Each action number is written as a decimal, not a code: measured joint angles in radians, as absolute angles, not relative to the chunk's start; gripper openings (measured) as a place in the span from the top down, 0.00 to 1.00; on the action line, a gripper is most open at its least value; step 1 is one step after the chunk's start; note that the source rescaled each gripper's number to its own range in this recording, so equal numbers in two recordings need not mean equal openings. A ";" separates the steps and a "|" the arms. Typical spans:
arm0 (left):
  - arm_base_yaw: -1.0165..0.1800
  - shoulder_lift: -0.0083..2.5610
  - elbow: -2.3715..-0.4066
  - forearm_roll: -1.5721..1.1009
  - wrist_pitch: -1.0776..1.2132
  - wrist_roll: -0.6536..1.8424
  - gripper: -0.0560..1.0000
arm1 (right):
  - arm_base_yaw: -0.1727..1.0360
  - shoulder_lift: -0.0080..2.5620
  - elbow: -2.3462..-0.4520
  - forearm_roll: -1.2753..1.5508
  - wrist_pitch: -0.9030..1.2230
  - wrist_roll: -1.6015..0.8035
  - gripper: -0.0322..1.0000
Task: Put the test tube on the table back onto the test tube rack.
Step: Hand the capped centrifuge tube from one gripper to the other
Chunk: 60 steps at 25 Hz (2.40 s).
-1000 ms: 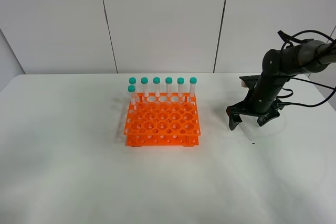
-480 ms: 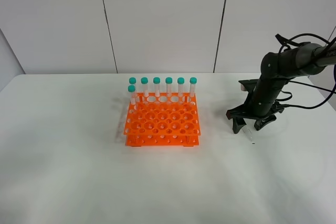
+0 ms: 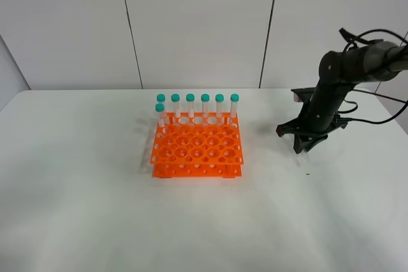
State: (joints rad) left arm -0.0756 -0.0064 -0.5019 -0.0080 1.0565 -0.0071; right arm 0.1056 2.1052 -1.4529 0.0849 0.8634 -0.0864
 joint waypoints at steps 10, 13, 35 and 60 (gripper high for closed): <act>-0.076 -0.006 -0.502 -0.008 1.057 -0.007 0.12 | 0.121 1.716 -1.472 0.043 1.008 -0.081 0.97; -0.076 -0.006 -0.502 -0.008 1.057 -0.007 0.12 | 0.194 1.583 -1.378 -0.012 1.023 -0.049 0.97; -0.076 -0.006 -0.502 -0.008 1.057 -0.007 0.12 | 0.473 1.391 -0.986 0.190 0.730 -0.220 0.97; -0.076 0.586 -0.808 -0.111 0.730 0.000 0.12 | 0.473 1.333 -0.984 0.569 0.638 -0.687 0.97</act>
State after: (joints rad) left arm -0.0756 0.5858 -0.8076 -0.1108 0.7298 0.0000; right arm 0.4727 1.3331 -0.9839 0.5690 0.6376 -0.6870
